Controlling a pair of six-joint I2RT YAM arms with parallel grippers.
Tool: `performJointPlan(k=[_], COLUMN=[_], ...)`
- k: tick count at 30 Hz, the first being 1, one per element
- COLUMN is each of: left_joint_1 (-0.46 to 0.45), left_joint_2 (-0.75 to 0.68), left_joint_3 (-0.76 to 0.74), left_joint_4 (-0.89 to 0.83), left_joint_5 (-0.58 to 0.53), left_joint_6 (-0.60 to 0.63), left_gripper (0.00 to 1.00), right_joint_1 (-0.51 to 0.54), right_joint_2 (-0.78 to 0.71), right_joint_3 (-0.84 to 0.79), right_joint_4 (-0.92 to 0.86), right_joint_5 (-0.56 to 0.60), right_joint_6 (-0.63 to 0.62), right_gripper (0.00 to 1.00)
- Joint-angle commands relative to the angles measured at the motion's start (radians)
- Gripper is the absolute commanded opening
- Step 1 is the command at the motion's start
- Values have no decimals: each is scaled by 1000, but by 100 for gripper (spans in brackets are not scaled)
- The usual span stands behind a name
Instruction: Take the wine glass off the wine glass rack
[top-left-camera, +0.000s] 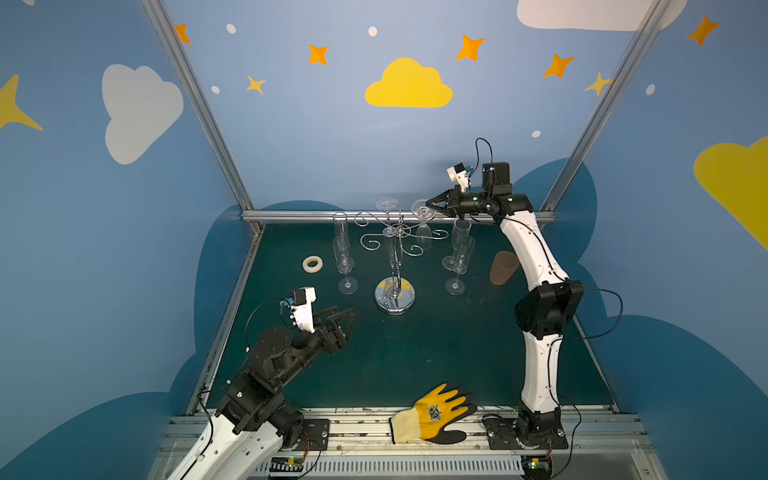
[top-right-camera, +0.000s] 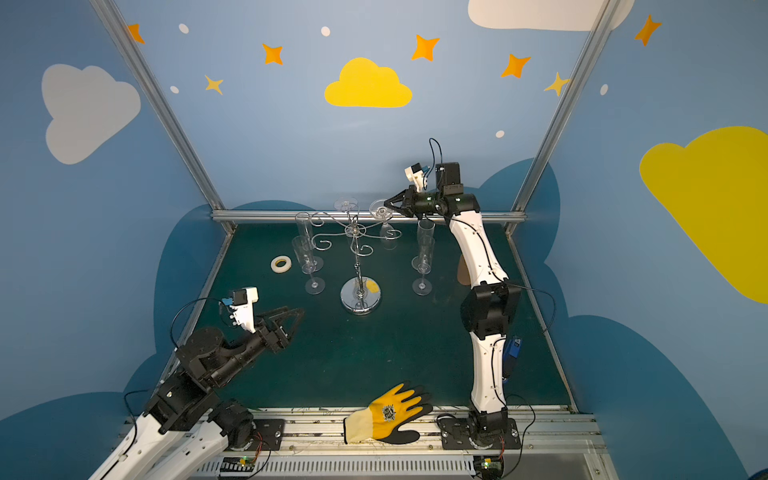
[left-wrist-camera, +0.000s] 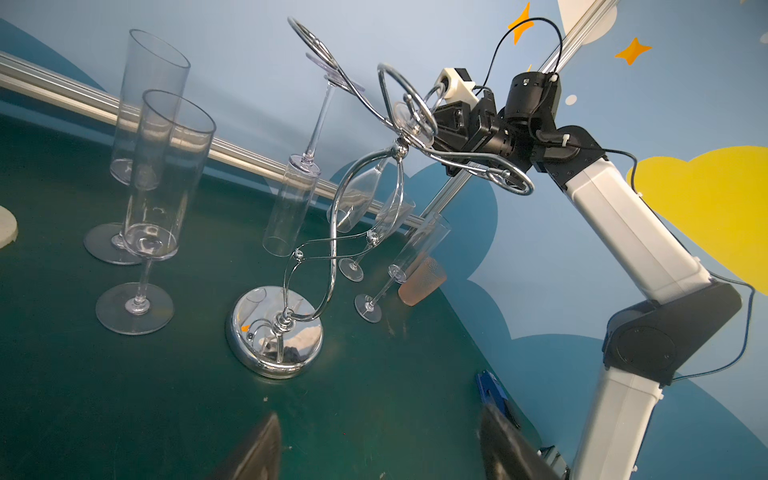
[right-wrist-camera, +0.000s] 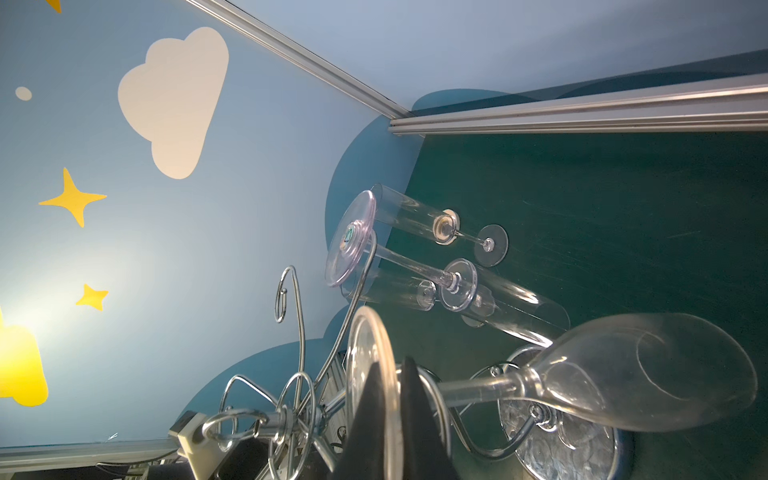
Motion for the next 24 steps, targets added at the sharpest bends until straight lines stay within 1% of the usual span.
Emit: performJointPlan(k=[1, 7, 9, 12, 17, 24], left_joint_1=[3, 2, 2, 2, 2, 2], left_joint_2=[-12, -6, -3, -1, -7, -15], left_joint_3=[27, 41, 44, 43, 39, 45], left_joint_4=[-19, -28, -28, -27, -31, -44], left_joint_5=[4, 2, 2, 6, 4, -7], left_joint_6=[-4, -1, -2, -4, -5, 10], left_gripper=[74, 74, 74, 74, 74, 75], right_joint_1=[4, -2, -8, -10, -11, -16], right_joint_2=[-8, -51, -59, -67, -93, -136], right_joint_3=[-2, -82, -92, -92, -92, -104], right_joint_4=[45, 229, 274, 321, 337, 313], right_joint_5=[-24, -47, -54, -68, -67, -46], right_joint_6=[34, 208, 271, 329, 368, 375], right_gripper=[0, 0, 0, 0, 0, 0])
